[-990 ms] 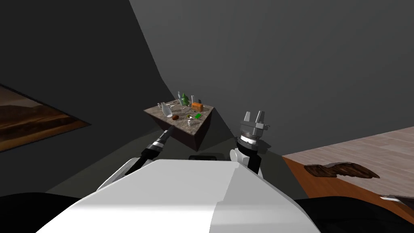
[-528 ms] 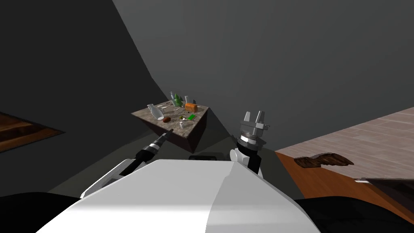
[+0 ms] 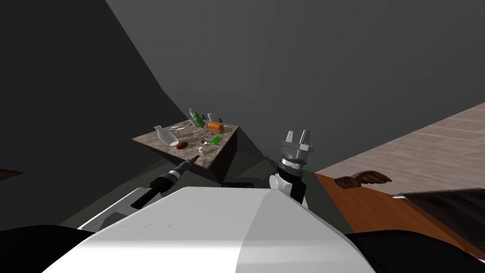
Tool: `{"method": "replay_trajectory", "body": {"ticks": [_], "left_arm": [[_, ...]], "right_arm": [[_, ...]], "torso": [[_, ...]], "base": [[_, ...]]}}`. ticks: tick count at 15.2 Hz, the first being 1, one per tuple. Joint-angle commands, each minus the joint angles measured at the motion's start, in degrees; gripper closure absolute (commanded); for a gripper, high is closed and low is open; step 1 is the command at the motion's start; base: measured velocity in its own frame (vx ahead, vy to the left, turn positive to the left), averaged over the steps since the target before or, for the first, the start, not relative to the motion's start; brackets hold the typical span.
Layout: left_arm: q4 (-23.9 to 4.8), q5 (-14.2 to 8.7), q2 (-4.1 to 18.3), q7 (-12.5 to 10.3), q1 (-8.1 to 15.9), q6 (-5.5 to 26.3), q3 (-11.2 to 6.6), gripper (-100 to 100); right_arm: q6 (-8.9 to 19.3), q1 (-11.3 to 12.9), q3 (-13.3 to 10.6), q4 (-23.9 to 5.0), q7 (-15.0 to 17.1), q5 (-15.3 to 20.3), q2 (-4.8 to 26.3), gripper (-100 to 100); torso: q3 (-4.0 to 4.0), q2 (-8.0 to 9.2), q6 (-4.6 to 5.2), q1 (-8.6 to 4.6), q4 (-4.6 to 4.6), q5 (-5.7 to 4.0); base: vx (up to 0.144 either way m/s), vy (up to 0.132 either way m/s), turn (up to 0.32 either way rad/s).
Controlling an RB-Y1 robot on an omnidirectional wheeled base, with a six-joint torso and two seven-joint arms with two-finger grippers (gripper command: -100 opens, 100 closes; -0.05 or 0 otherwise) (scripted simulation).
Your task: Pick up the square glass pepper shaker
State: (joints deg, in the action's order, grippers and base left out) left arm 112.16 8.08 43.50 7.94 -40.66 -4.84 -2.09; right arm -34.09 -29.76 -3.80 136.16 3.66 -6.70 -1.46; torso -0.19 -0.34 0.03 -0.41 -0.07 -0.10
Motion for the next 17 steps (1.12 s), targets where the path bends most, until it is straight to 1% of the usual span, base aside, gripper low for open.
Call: {"method": "replay_trajectory", "body": {"ticks": [1, 3, 4, 6, 7, 8, 9, 10, 11, 12, 14, 17], "left_arm": [[-1.5, 0.7, 1.94, 0.42, -0.54, 1.12, -0.19, -100], [-2.26, 1.17, 3.69, 0.65, -1.11, 2.18, -0.42, -100], [-2.58, 1.38, 4.46, 0.75, -1.36, 2.64, -0.51, -100], [-3.45, 1.97, 6.74, 1.04, -2.1, 3.98, -0.79, -100], [-3.68, 2.14, 7.42, 1.13, -2.32, 4.35, -0.87, -100], [-3.27, 1.74, 6.66, 0.82, -2.15, 3.58, -0.93, -100], [-5.02, 2.08, 5.76, 1.19, -0.75, 3.22, -0.84, -100], [-5.45, 2.15, 5.49, 1.26, -0.38, 3.07, -0.81, -100], [-4.51, 2.02, 5.99, 1.08, -1.13, 3.48, -0.9, -100], [-4.69, 2.06, 5.87, 1.15, -1.0, 3.37, -0.88, 100], [-4.74, 2.09, 5.91, 1.19, -1.02, 3.42, -0.95, 100], [-4.67, 2.25, 5.99, 1.48, -0.85, 3.41, -1.21, 100]], "right_arm": [[0.0, 0.0, 0.0, 0.0, 0.0, 0.0, 0.0, 0], [0.0, -0.01, 0.0, 0.0, 0.0, 0.0, 0.0, 0], [0.0, -0.01, 0.01, 0.0, 0.0, 0.0, 0.01, 0], [0.0, -0.01, 0.01, 0.0, 0.0, 0.0, 0.01, 0], [0.0, -0.01, 0.01, 0.0, 0.0, 0.0, 0.01, 0], [0.0, -0.01, 0.01, 0.0, 0.0, 0.0, 0.01, 0], [0.0, -0.01, 0.01, 0.0, 0.0, 0.0, 0.01, 0], [0.0, 0.0, 0.01, 0.0, 0.0, 0.0, 0.01, 0], [0.0, 0.0, 0.01, 0.0, 0.0, 0.0, 0.01, 0], [0.0, 0.0, 0.01, 0.0, 0.0, 0.0, 0.01, 0], [0.0, 0.01, 0.01, 0.0, 0.0, 0.0, 0.01, 0], [0.0, 0.01, 0.01, 0.0, 0.0, 0.0, 0.01, 0]], "torso": [[0.0, 0.0, 0.0, 0.0, 0.0, 0.0], [-0.08, -0.13, -0.01, 0.1, -0.03, 0.02], [-0.1, -0.17, -0.01, 0.17, -0.04, 0.03], [-0.11, -0.19, 0.0, 0.3, -0.04, 0.07], [-0.16, -0.28, 0.0, 0.3, -0.06, 0.07], [-0.17, -0.28, -0.02, 0.34, -0.07, 0.07], [-0.09, -0.12, -0.03, 0.36, -0.04, 0.09], [0.01, 0.05, -0.02, 0.34, 0.0, 0.09], [0.08, 0.16, -0.02, 0.34, 0.03, 0.09], [0.14, 0.27, -0.04, 0.33, 0.05, 0.08], [0.23, 0.41, 0.0, 0.28, 0.09, 0.1], [0.13, 0.36, 0.01, 0.47, -0.06, 0.3]], "base": [[0.144, -0.067, -0.18], [0.161, -0.043, -0.133], [0.146, -0.013, -0.116], [0.178, -0.008, -0.159], [0.182, 0.007, -0.115], [0.1, 0.014, -0.031], [0.053, 0.004, -0.062], [0.046, 0.003, -0.092], [0.027, 0.003, -0.035], [0.012, 0.002, -0.002], [0.008, 0.005, 0.009], [0.0, 0.0, 0.0]]}}
